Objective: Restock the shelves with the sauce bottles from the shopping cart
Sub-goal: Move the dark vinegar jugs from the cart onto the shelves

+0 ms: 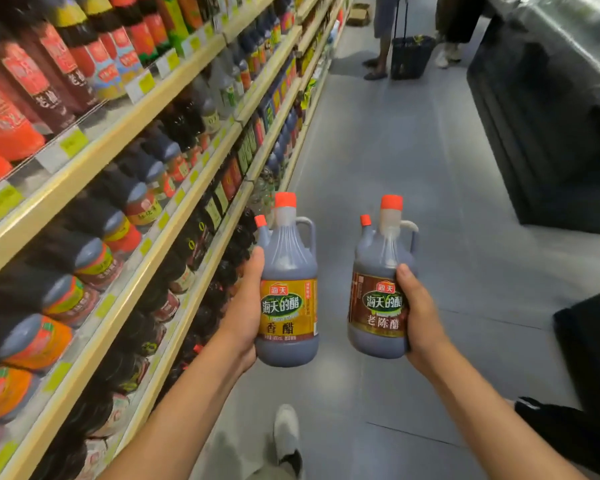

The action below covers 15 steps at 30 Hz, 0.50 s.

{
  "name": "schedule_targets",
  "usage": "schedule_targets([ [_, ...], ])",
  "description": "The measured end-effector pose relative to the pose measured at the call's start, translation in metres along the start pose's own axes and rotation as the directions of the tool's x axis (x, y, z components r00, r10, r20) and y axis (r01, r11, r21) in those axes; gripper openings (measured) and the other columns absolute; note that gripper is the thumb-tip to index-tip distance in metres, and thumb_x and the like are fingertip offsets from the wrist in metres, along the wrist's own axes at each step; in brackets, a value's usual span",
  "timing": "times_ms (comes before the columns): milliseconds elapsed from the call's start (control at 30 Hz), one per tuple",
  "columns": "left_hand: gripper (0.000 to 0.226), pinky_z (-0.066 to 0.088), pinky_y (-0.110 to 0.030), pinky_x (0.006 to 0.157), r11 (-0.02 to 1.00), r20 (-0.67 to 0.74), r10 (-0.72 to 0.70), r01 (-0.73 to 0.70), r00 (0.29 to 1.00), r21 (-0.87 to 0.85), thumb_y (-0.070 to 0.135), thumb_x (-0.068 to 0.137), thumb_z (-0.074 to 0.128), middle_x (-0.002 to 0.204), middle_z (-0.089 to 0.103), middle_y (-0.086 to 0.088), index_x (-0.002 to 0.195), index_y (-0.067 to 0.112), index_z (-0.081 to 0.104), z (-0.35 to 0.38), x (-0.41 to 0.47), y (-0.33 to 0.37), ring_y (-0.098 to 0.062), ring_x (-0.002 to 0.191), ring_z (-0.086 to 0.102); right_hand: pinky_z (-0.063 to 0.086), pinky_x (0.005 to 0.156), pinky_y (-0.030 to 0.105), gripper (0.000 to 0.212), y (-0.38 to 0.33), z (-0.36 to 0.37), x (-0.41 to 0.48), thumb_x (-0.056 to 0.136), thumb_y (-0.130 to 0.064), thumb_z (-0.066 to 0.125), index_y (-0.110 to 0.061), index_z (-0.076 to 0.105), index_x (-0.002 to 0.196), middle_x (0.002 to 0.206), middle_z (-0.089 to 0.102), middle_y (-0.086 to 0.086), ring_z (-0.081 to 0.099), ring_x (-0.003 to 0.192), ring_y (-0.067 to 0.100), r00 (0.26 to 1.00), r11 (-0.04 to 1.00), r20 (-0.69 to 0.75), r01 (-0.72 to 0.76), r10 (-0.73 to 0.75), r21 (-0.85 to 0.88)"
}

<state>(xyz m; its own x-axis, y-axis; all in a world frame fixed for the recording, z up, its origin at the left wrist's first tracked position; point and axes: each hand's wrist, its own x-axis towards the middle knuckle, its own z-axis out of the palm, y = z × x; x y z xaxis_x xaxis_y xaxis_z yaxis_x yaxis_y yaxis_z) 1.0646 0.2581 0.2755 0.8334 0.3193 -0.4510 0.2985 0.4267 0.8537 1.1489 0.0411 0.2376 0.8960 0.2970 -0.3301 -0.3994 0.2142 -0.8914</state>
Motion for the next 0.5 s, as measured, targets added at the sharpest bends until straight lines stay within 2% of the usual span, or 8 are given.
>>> schedule_targets([
  [67,0.075,0.061,-0.044,0.081,1.0,0.068,-0.006,0.004,0.998,0.03,0.074,0.078,0.047,0.11,0.074,-0.019,0.132,0.023,0.062,0.004,0.036,0.02,-0.032,0.095,0.074,0.052,0.095,0.056,0.103,-0.007,0.005,0.031,0.044,-0.073,0.086,-0.007,0.066,0.122,0.11,0.072,0.024,0.071,0.093,0.035,0.999,1.0,-0.044,0.008,-0.008,0.016],
  [200,0.073,0.059,-0.048,0.085,0.998,0.164,-0.028,0.018,0.986,0.06,0.075,0.081,0.046,0.109,0.074,-0.021,0.13,0.025,0.064,0.02,0.107,0.053,-0.033,0.094,0.073,0.052,0.096,0.058,0.106,-0.023,0.009,0.09,0.046,-0.073,0.085,-0.007,0.063,0.126,0.113,0.071,0.024,0.07,0.097,0.036,0.994,1.0,-0.11,0.014,-0.012,0.024],
  [300,0.068,0.06,-0.046,0.081,0.998,0.199,-0.046,0.039,0.979,0.042,0.073,0.083,0.044,0.1,0.075,-0.019,0.123,0.023,0.067,0.038,0.16,0.071,-0.03,0.084,0.073,0.051,0.097,0.061,0.103,-0.039,0.006,0.137,0.05,-0.073,0.084,-0.007,0.063,0.126,0.114,0.07,0.025,0.069,0.098,0.038,0.989,0.999,-0.147,0.022,-0.018,0.028],
  [433,0.071,0.061,-0.042,0.076,0.996,0.243,-0.078,0.065,0.967,0.062,0.074,0.085,0.043,0.096,0.074,-0.017,0.123,0.02,0.068,0.069,0.234,0.09,-0.027,0.079,0.073,0.054,0.093,0.055,0.103,-0.068,-0.007,0.207,0.047,-0.075,0.083,-0.007,0.065,0.122,0.11,0.072,0.025,0.07,0.095,0.038,0.978,0.999,-0.206,0.046,-0.045,-0.002],
  [500,0.065,0.062,-0.039,0.071,0.996,0.246,-0.08,0.066,0.966,0.065,0.072,0.09,0.04,0.093,0.075,-0.015,0.12,0.021,0.069,0.089,0.272,0.1,-0.025,0.077,0.074,0.056,0.091,0.053,0.099,-0.084,-0.017,0.245,0.052,-0.074,0.081,-0.007,0.064,0.124,0.111,0.072,0.024,0.07,0.097,0.038,0.975,0.999,-0.215,0.046,-0.049,-0.017],
])
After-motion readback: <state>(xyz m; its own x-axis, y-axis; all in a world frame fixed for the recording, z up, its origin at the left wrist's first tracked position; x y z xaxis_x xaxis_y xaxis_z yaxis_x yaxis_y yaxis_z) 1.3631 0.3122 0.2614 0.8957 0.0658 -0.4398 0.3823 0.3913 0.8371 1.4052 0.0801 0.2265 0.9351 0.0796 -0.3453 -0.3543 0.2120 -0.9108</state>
